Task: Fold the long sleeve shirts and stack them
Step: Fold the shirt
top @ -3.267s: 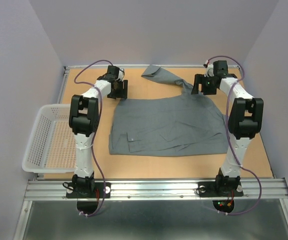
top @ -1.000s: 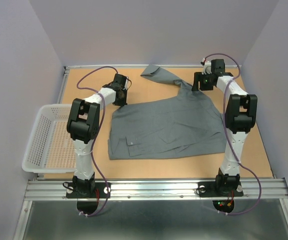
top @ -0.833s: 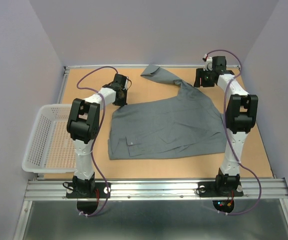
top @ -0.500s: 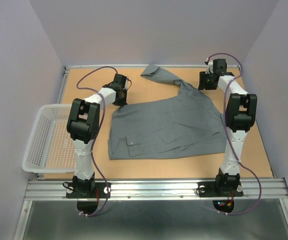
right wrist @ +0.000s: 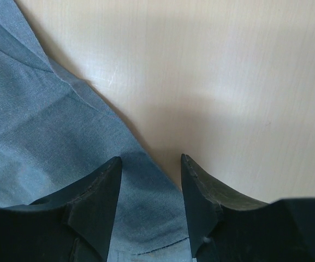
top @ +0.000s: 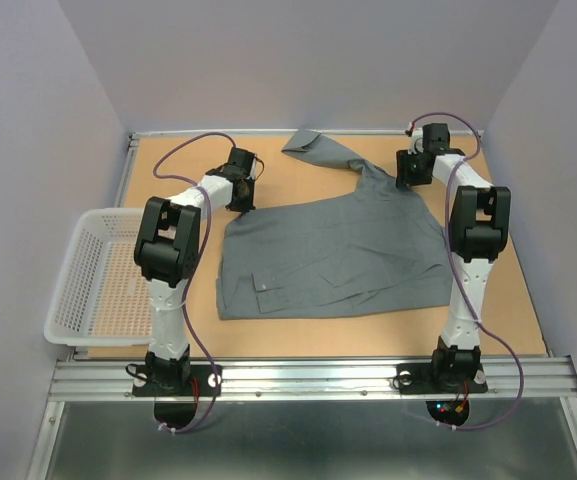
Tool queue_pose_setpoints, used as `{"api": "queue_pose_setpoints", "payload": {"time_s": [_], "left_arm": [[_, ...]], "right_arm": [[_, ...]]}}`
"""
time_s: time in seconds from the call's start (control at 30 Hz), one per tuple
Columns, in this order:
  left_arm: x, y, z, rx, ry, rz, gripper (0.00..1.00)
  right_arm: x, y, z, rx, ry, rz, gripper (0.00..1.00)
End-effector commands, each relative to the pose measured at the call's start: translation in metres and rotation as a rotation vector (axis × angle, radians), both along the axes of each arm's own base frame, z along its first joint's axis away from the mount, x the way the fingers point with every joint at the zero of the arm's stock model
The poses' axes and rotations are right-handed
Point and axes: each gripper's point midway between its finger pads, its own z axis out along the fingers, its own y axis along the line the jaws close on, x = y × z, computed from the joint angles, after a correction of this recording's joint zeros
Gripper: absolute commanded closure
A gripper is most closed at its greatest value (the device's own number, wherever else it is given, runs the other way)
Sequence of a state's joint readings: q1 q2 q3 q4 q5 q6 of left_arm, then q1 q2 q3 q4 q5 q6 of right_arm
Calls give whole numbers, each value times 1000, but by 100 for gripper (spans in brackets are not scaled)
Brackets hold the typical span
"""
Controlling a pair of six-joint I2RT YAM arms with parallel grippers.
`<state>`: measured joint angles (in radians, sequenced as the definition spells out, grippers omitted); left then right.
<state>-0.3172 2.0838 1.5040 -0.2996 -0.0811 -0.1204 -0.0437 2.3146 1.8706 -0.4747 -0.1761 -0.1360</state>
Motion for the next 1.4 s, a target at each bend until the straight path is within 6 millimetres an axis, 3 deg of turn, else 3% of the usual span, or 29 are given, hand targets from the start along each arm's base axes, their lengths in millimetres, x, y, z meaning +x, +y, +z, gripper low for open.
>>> {"api": "queue_pose_setpoints", "payload": {"time_s": [0.0,0.17,0.2,0.47,0.57,0.6,0.67,0.83,1.07,1.2,1.37], "left_arm": [[-20,14,-18,63,98,22,100],[-20,15,-20,69,100,26,100],[-20,14,-20,68,99,26,100],[-20,15,-21,72,102,27,100],[-20,15,-22,71,104,30,100],[-19,15,-22,69,101,31,100],[-18,15,-21,71,98,36,100],[-11,20,-14,99,74,49,100],[9,36,19,108,-18,116,100],[18,37,35,95,-60,130,100],[25,35,53,77,-116,127,100]], "right_arm": [[-2,7,-23,-22,22,34,50],[-5,14,-34,-58,42,55,57],[-8,26,-39,-72,51,82,58],[-30,33,-57,-151,116,121,61],[-35,31,-62,-186,132,122,75],[-36,29,-64,-193,138,118,86],[-34,26,-64,-206,136,108,97],[-15,15,-40,-244,75,62,99],[18,1,26,-165,-73,-43,99],[25,2,58,-113,-136,-46,100],[23,10,75,-63,-163,-31,99]]}}
